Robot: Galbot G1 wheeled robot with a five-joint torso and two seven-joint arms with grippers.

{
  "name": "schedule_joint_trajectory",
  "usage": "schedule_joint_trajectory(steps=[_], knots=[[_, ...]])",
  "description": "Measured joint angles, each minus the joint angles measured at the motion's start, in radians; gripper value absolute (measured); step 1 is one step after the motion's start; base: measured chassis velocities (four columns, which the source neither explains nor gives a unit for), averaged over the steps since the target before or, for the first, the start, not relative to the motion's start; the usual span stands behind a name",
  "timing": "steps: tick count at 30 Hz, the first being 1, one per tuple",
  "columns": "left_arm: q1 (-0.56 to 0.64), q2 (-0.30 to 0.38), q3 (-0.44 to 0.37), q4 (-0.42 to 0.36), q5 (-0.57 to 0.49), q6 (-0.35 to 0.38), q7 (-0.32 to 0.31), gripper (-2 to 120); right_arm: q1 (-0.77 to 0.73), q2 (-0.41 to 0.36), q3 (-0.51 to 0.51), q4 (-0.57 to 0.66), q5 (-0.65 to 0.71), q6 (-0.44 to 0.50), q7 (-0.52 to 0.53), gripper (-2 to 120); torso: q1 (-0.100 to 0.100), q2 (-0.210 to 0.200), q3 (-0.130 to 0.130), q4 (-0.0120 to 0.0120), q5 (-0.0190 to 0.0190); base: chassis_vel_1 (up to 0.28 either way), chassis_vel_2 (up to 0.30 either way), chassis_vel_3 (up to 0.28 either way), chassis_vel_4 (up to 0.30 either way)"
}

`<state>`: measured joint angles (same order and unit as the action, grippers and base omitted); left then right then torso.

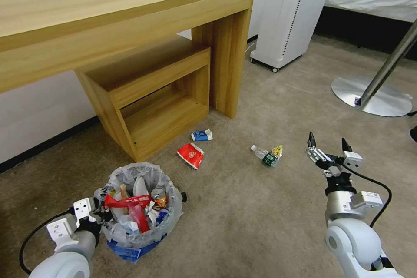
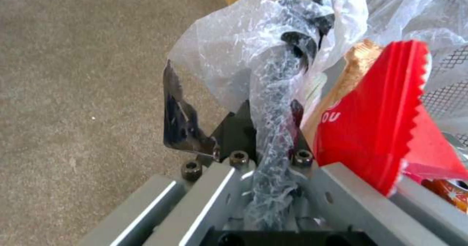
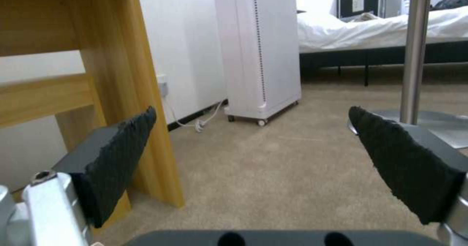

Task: Pick up the trash bin and place the garbage on the floor into it.

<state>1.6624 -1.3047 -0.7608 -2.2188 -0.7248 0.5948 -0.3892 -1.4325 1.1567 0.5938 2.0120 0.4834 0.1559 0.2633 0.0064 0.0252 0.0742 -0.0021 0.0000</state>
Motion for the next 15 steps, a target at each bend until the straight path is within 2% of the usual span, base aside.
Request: schedule_joint_trajectory(steps=[9, 15], knots=[[-0.004, 0.003, -0.007, 0.009, -0.009, 0.001, -0.005, 0, 0.008, -0.001, -0.006, -0.007, 0.0, -0.003, -0.003, 100, 0.0, 0.0, 0.0, 0.0, 0.0, 0.0, 0.0, 0.0, 0.0], [-0.003, 0.0, -0.008, 0.011, -0.008, 0.001, -0.005, 0, 0.01, -0.003, -0.009, -0.014, 0.0, -0.004, -0.004, 100, 0.0, 0.0, 0.0, 0.0, 0.0001, -0.062, 0.073, 0.057, -0.068]])
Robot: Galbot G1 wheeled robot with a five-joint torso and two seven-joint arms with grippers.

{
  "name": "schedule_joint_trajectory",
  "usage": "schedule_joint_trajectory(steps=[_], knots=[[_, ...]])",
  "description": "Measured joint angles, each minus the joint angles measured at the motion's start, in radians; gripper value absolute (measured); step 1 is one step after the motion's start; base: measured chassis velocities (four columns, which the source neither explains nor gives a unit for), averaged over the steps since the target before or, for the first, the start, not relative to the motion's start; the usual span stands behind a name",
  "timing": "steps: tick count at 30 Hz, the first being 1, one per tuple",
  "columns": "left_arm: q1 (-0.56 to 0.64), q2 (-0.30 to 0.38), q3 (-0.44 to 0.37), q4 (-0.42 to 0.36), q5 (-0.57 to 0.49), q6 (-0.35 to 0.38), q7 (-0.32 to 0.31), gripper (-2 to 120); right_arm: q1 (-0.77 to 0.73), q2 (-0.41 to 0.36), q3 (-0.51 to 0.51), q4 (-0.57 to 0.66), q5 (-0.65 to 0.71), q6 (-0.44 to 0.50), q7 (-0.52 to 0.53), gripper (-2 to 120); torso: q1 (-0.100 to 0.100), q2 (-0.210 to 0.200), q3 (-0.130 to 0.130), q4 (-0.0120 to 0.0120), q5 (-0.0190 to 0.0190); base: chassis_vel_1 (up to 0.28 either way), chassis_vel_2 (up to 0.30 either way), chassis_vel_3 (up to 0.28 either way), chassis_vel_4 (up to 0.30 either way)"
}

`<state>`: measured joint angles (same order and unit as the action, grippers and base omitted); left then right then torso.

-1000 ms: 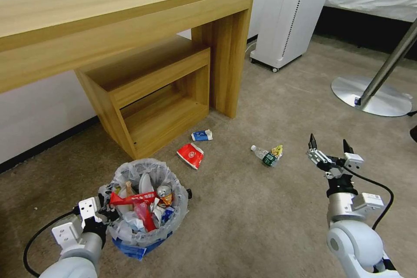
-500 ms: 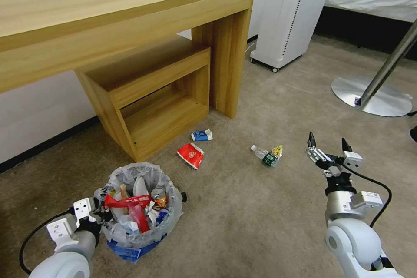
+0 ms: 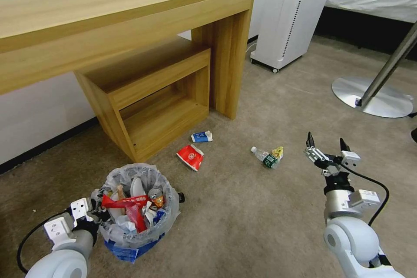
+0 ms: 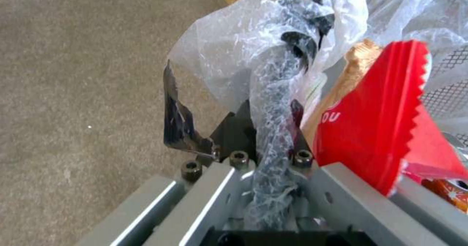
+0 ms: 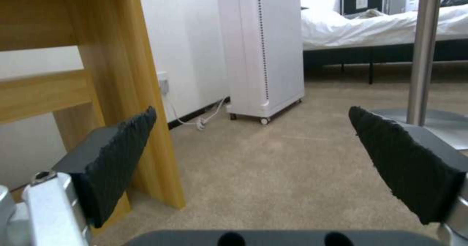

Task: Pick up the trash bin and place the garbage on the floor into it.

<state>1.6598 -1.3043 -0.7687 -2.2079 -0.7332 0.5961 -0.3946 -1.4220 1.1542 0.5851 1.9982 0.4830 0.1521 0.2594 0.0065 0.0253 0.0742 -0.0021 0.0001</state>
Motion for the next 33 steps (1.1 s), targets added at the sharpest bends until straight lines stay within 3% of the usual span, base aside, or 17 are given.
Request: schedule_joint_trajectory(steps=[33], knots=[[-0.001, 0.0, 0.006, -0.003, 0.005, -0.001, 0.001, 0, 0.01, -0.01, -0.006, -0.007, -0.003, 0.002, -0.004, 100, 0.0, 0.0, 0.0, 0.0, 0.0, -0.067, 0.066, 0.065, -0.066]])
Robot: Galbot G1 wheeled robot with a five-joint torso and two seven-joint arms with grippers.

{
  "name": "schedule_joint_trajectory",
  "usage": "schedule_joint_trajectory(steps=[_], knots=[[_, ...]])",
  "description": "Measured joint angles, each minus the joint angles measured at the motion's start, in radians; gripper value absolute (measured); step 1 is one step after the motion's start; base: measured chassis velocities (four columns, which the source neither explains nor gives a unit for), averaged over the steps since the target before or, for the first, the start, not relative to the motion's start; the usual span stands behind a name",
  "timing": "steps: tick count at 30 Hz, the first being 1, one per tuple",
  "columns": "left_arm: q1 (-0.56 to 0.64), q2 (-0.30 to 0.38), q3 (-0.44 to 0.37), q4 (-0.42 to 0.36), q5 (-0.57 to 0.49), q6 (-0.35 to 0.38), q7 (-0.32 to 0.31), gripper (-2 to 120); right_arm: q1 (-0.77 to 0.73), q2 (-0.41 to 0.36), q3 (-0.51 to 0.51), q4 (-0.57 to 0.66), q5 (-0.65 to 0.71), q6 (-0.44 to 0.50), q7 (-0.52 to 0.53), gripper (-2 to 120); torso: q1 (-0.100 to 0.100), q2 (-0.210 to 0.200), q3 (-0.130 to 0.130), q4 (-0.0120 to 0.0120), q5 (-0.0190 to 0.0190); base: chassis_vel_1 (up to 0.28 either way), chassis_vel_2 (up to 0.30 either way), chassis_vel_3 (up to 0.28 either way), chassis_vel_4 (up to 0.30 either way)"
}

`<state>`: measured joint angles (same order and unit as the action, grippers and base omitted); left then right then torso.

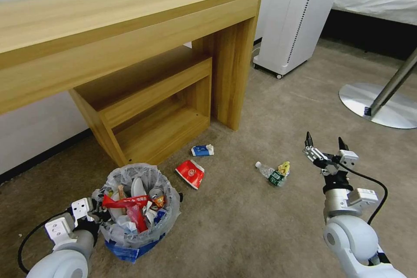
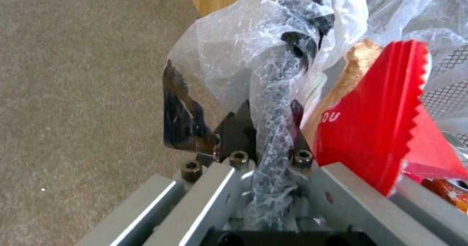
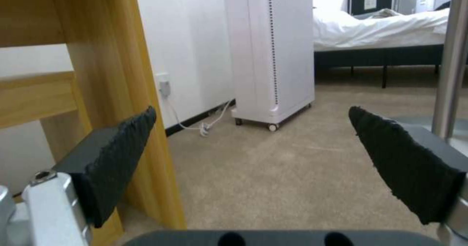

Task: Pick up the trash bin and place the garbage on the floor into it.

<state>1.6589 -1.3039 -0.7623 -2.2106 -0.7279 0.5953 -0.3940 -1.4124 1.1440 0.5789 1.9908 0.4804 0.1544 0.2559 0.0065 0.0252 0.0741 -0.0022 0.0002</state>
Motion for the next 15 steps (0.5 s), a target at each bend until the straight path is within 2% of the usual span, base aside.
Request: schedule_joint_trajectory(steps=[15], knots=[[-0.002, 0.0, 0.003, 0.003, 0.002, -0.001, 0.0, 0, 0.002, -0.002, -0.007, -0.002, -0.001, 0.007, -0.002, 100, 0.0, 0.0, 0.0, 0.0, 0.0, -0.052, 0.05, 0.052, -0.051]])
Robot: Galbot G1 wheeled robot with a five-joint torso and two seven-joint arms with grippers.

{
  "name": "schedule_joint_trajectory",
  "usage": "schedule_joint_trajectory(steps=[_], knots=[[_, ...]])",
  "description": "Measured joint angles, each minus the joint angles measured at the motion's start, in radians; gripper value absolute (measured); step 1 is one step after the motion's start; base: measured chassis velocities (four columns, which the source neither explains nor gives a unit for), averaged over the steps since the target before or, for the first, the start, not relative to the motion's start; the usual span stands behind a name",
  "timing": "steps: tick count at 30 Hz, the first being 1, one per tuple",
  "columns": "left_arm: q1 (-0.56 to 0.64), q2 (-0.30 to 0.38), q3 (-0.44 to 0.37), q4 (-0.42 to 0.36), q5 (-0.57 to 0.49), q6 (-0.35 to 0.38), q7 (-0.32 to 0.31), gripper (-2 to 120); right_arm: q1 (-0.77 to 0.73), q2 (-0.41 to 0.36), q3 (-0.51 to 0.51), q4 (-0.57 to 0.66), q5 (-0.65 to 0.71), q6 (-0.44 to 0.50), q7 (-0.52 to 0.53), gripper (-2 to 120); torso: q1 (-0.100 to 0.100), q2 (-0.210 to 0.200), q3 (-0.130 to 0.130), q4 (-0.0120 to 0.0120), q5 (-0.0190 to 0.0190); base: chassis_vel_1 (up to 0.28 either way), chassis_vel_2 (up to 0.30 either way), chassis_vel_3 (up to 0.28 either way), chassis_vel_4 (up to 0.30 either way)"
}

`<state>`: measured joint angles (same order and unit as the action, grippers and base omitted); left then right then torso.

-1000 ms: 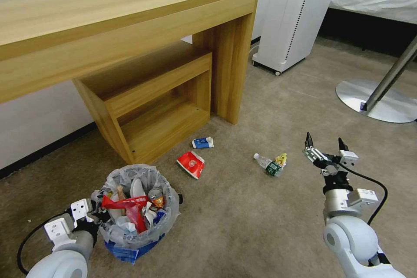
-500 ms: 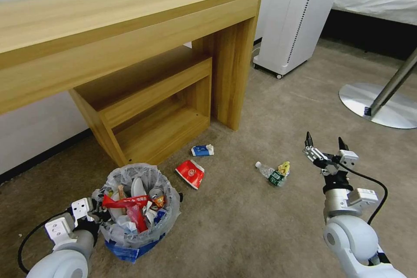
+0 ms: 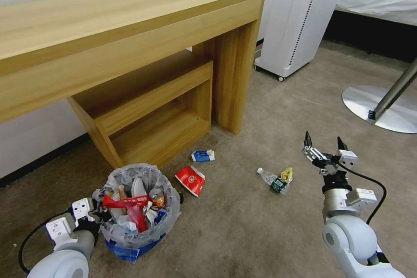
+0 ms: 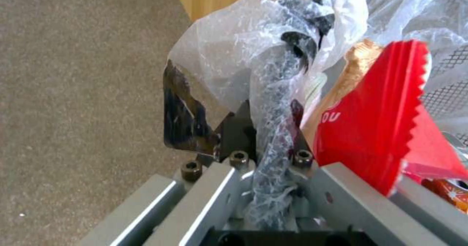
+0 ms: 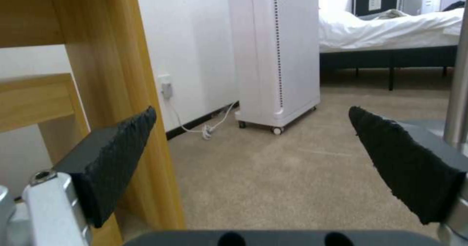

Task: Pick up the trash bin and place the garbage on the floor into it.

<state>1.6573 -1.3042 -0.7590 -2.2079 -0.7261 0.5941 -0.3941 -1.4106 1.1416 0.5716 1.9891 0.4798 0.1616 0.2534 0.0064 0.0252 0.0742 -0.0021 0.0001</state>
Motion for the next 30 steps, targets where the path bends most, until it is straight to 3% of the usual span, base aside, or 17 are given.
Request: schedule_joint_trajectory(steps=[30], knots=[[-0.007, -0.016, -0.001, 0.008, 0.004, 0.0, 0.0, 0, 0.038, -0.048, -0.051, -0.056, 0.015, 0.03, -0.031, 100, 0.0, 0.0, 0.0, 0.0, 0.0, 0.0, 0.0, 0.0, 0.0]])
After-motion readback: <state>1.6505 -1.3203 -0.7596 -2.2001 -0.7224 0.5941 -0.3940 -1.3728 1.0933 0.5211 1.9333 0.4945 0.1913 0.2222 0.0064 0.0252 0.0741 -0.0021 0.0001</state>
